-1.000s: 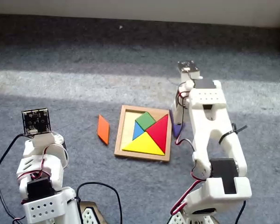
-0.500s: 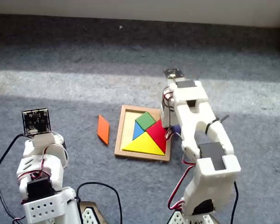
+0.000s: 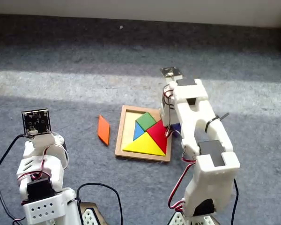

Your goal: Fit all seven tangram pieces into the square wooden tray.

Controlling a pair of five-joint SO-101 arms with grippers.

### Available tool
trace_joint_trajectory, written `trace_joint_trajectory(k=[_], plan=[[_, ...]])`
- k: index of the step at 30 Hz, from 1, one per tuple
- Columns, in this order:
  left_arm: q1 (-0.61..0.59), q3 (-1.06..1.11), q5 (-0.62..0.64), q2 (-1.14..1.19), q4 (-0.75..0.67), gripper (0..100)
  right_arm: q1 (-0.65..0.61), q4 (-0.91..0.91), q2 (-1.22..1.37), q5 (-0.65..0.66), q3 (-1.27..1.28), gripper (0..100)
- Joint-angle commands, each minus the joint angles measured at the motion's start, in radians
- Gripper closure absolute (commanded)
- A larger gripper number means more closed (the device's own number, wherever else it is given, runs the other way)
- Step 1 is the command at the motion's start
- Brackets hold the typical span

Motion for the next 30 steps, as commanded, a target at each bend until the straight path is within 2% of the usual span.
trace_joint_trajectory(k=[1, 8, 12, 16, 25, 30], plan=[[-0.007, -0.007, 0.003, -0.008, -0.018, 100, -0.005, -0.022, -0.025, 0.011, -0.028, 87.9], [-0.005, -0.007, 0.003, -0.008, -0.02, 100, -0.084, -0.03, -0.2, 0.012, 0.01, 88.5], [-0.007, -0.007, 0.003, -0.008, -0.02, 100, -0.16, -0.033, -0.197, 0.109, 0.041, 88.5], [-0.008, -0.007, 0.003, -0.008, -0.02, 100, -0.193, -0.024, -0.183, 0.124, 0.044, 88.5], [-0.008, -0.007, 0.003, -0.008, -0.02, 100, -0.012, -0.031, -0.318, 0.123, 0.044, 88.6], [-0.008, -0.008, 0.003, -0.008, -0.02, 100, 0.12, -0.077, -0.268, 0.12, 0.044, 90.2]])
